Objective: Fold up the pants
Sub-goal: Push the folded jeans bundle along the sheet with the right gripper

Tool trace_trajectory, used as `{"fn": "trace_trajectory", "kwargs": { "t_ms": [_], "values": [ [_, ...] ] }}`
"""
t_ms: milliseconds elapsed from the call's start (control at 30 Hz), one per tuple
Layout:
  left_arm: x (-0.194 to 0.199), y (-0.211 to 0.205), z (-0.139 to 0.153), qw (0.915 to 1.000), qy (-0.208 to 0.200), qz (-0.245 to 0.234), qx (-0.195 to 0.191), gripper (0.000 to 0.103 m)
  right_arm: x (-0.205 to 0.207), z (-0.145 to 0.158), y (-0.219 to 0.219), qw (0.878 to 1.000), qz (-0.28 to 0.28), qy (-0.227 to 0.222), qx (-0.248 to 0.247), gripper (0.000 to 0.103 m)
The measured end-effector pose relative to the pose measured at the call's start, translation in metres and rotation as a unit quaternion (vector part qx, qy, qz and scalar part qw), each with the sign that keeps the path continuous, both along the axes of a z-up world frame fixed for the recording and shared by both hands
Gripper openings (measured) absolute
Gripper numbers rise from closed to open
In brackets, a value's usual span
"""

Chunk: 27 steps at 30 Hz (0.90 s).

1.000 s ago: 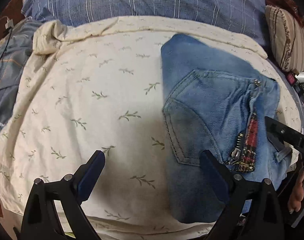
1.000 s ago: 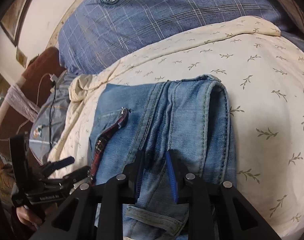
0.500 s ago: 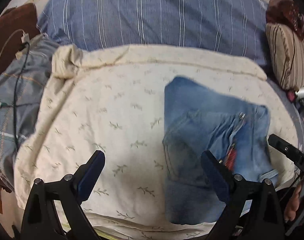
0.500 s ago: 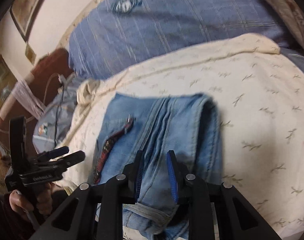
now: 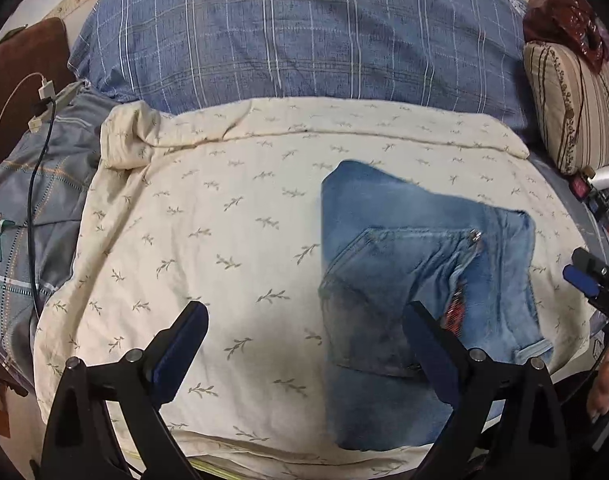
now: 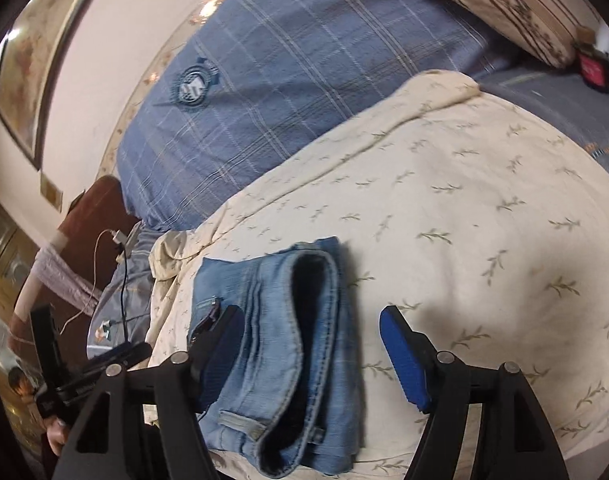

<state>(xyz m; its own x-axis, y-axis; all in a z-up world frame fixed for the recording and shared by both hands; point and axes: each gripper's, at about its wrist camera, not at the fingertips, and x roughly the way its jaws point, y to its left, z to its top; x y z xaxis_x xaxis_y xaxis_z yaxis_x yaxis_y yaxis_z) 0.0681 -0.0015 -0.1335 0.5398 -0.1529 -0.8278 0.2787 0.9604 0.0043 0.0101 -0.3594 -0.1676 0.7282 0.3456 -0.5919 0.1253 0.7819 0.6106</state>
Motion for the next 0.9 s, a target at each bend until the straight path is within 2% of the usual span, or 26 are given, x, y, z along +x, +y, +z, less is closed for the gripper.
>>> {"fn": "trace_trajectory", "kwargs": {
  "t_ms": [200,467,633,767,900],
  "values": [
    [0.011,0.026,-0.007,0.9998,0.015,0.008,-0.011,0.098,0.007,-0.018,-0.007,0.998,0.010,0.034,0.048,0.073],
    [0.030,0.033,-0.021,0.9959,0.067,0.016,-0.060,0.098,0.012,-0.030,-0.014,0.994,0.018,0.062,0.083,0.073],
    [0.031,0.018,-0.034,0.9914,0.094,-0.024,-0.089,0.098,0.013,-0.043,-0.019,0.989,0.024,0.090,0.114,0.073],
    [0.032,0.009,-0.045,0.9846,0.114,-0.059,-0.119,0.097,0.013,-0.049,-0.017,0.988,0.033,0.105,0.113,0.074],
    [0.032,0.003,-0.050,0.9809,0.117,-0.083,-0.131,0.097,0.016,-0.053,-0.014,0.985,0.042,0.111,0.122,0.074]
  ]
}}
